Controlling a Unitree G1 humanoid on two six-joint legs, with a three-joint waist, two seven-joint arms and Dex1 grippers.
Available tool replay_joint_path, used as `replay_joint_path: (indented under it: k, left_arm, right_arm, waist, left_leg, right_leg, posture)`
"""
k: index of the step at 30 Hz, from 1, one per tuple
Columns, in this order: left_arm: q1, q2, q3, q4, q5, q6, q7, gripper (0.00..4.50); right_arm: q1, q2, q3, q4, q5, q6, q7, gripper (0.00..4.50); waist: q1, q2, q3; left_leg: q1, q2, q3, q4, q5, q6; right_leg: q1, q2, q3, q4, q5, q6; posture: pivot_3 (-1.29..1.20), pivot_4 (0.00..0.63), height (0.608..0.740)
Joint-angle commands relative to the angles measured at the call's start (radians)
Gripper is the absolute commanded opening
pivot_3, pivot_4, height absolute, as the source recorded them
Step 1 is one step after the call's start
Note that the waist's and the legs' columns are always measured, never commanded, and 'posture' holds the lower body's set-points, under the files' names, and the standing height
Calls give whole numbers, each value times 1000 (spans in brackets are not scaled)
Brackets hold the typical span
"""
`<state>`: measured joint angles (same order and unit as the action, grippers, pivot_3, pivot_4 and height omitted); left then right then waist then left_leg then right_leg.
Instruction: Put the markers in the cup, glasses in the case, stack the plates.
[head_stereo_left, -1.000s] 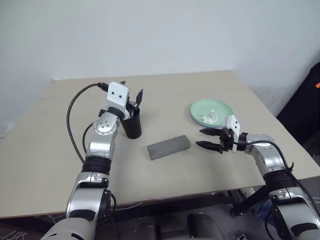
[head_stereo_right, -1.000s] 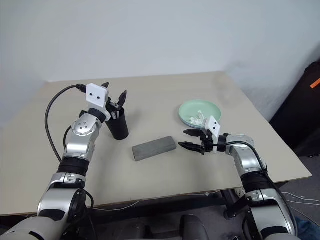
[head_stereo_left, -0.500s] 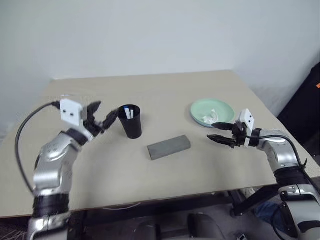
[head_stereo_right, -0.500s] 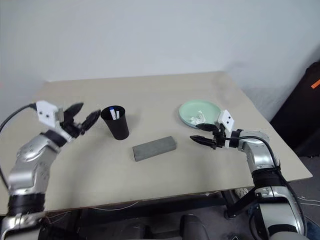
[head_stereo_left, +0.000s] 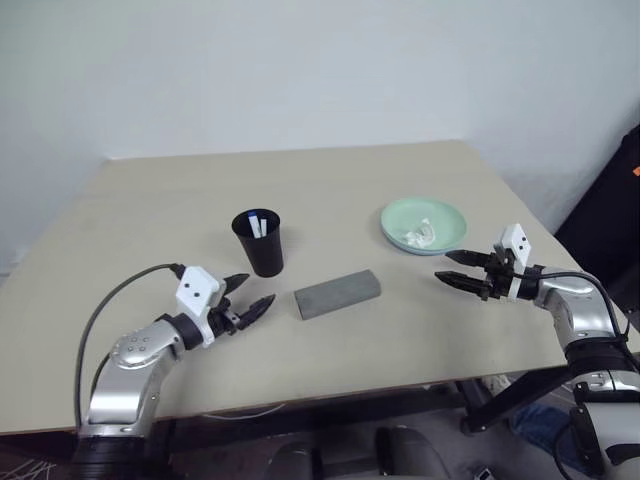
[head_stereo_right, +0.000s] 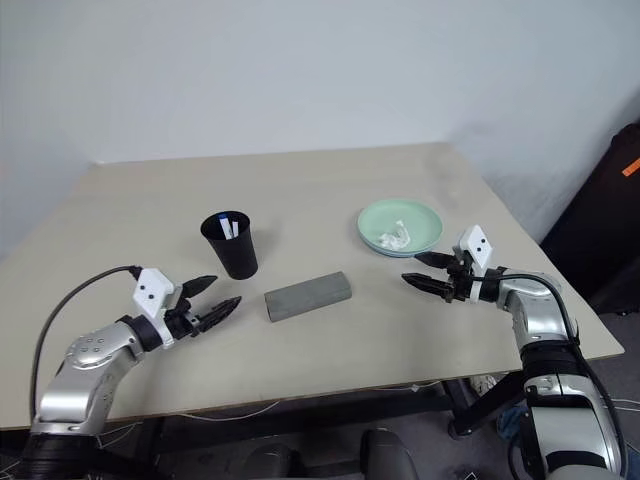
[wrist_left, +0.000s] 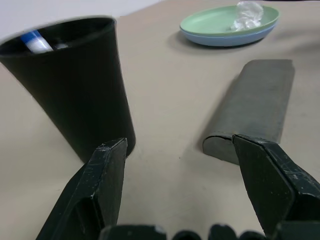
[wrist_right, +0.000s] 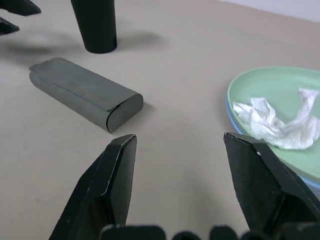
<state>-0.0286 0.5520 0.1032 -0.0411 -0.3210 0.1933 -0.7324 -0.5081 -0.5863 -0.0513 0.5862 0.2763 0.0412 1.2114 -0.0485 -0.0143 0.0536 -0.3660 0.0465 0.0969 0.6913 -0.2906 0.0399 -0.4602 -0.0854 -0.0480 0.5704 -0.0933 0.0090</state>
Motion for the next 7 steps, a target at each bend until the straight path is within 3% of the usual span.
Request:
replay_joint_path:
  k: [1,7]
  left_arm:
    - [-37,-21,0,47,21,-45,9,3529]
    - [-28,-40,-2,75,28,-60,7,3529]
  right_arm:
    - [21,-16,-35,-81,31,15,-16,3019]
    - [76,-30,-51,-163,42,61,-32,3019]
  waist:
    - [0,0,0]
    - [0,0,0]
  left_leg:
    - [0,0,0,0,0,0]
    - [0,0,0,0,-1,-1]
  right_leg:
    - [0,0,0,0,0,0]
    - [-1,0,0,0,0,0]
  posture:
    - [0,0,733]
    - [0,0,733]
